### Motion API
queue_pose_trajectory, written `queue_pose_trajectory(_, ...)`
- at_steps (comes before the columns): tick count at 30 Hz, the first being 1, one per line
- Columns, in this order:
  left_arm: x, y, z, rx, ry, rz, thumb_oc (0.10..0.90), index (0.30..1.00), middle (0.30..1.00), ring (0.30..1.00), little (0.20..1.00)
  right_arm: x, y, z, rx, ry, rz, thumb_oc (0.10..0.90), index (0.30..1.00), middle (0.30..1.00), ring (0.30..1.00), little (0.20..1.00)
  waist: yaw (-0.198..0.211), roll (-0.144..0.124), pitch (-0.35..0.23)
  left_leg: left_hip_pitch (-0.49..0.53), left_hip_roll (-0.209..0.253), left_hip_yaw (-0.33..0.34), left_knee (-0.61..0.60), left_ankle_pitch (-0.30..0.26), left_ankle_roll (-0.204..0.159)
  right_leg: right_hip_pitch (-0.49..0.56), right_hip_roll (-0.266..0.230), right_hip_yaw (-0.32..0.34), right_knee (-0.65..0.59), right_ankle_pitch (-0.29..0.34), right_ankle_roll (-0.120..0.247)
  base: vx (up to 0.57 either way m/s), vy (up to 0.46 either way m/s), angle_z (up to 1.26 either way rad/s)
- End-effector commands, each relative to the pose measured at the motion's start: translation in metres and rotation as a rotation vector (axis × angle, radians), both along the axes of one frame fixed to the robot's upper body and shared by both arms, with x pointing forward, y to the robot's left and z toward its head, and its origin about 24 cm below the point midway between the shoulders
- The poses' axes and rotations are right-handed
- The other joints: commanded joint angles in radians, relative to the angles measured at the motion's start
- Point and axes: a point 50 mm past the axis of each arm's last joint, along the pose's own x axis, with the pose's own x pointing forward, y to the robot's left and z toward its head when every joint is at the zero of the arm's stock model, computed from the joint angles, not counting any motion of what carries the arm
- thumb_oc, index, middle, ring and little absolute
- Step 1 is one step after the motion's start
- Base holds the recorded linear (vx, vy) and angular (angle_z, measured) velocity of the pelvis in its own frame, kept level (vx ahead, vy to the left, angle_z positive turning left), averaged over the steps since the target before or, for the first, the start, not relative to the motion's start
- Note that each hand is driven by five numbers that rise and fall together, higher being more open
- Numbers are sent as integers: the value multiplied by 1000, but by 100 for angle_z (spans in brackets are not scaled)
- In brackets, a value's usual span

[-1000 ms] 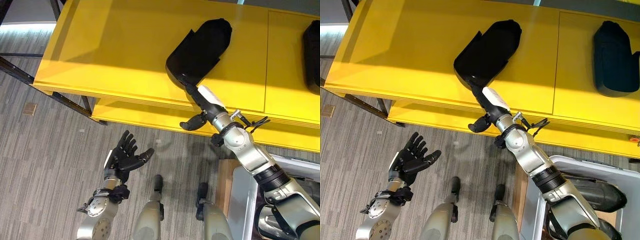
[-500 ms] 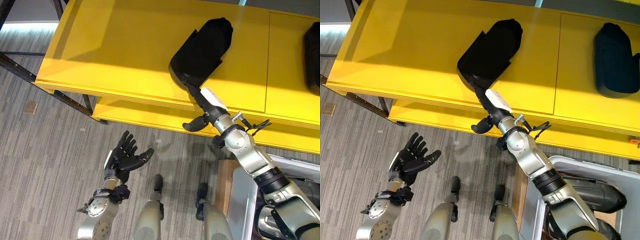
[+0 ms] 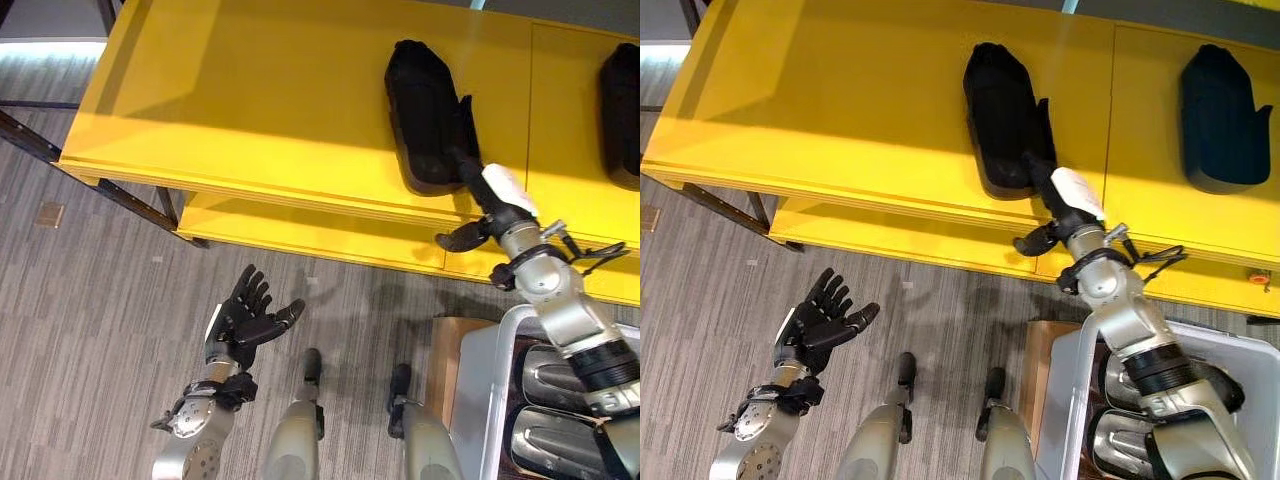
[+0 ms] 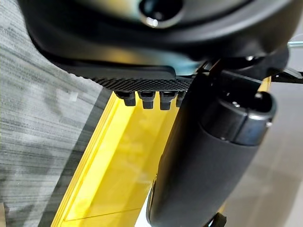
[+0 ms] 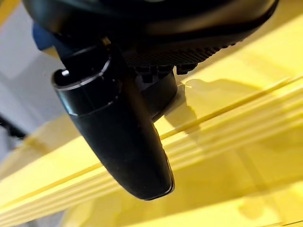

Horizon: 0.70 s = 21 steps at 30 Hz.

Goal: Move parts from the plastic box to the shelf.

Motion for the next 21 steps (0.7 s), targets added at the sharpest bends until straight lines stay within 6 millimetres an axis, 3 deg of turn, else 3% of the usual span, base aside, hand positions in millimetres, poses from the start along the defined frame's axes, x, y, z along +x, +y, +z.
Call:
queue_pose_trajectory(1, -5, 12, 37, -1, -190, -4, 900, 1000, 1000, 1000, 1000, 0, -16, 49, -24, -178, -36, 900, 1000, 1000, 1000, 1000, -9, -51, -46, 12, 61, 57, 116, -123, -26, 58, -60, 9, -82, 22, 46, -12, 5, -9)
queue_pose_trajectory(7, -5, 15, 39, 5, -194, -3, 900, 1000, 1000, 1000, 1000, -2, -25, 63, -22, -201, -53, 900, 1000, 1000, 1000, 1000, -12, -54, -46, 14, 62, 59, 116, -122, -28, 56, -56, 11, -80, 23, 46, -3, -1, -2)
queue_pose_trajectory(21, 0, 14, 41, 15, -206, 9, 900, 1000, 1000, 1000, 1000, -18, 18, 86, 79, -331, 183, 900, 1000, 1000, 1000, 1000, -14, -54, -52, 16, 60, 60, 118, -123, -26, 51, -57, 12, -72, 23, 46, 0, 0, 0)
